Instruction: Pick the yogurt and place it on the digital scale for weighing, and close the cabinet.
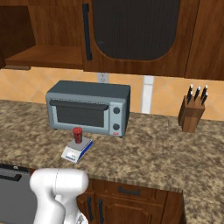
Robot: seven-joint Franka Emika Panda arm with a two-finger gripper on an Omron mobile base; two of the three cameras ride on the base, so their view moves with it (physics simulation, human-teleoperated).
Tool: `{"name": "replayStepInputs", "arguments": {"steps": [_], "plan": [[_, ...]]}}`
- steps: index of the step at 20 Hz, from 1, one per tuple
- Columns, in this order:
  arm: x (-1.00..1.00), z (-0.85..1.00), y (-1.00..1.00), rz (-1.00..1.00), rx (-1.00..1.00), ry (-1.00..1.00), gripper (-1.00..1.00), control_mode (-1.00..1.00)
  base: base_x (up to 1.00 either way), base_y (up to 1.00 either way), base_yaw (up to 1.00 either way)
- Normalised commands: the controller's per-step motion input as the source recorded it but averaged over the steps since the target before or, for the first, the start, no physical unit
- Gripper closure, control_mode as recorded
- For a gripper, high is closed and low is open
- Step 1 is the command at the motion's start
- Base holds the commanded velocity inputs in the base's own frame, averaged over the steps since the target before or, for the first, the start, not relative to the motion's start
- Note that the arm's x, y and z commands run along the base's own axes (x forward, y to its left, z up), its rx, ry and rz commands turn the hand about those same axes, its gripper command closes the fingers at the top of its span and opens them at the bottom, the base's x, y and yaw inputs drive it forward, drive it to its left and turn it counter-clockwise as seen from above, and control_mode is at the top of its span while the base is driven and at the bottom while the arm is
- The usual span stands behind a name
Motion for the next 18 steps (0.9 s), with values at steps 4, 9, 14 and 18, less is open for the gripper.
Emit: {"name": "replayStepInputs", "arguments": {"steps": [4, 9, 14, 18], "plan": [[0.02, -0.49, 1.0, -0.18, 0.11, -0.26, -1.0, -1.0, 0.0, 0.0, 0.0], [0.33, -0.28, 0.83, -0.17, -0.04, 0.0, -1.0, -1.0, 0.0, 0.0, 0.0], [0.33, -0.58, 0.79, -0.23, -0.06, 0.0, -1.0, -1.0, 0.0, 0.0, 0.0], [0.91, -0.76, 0.82, -0.21, -0.05, 0.0, -1.0, -1.0, 0.0, 0.0, 0.0]]}}
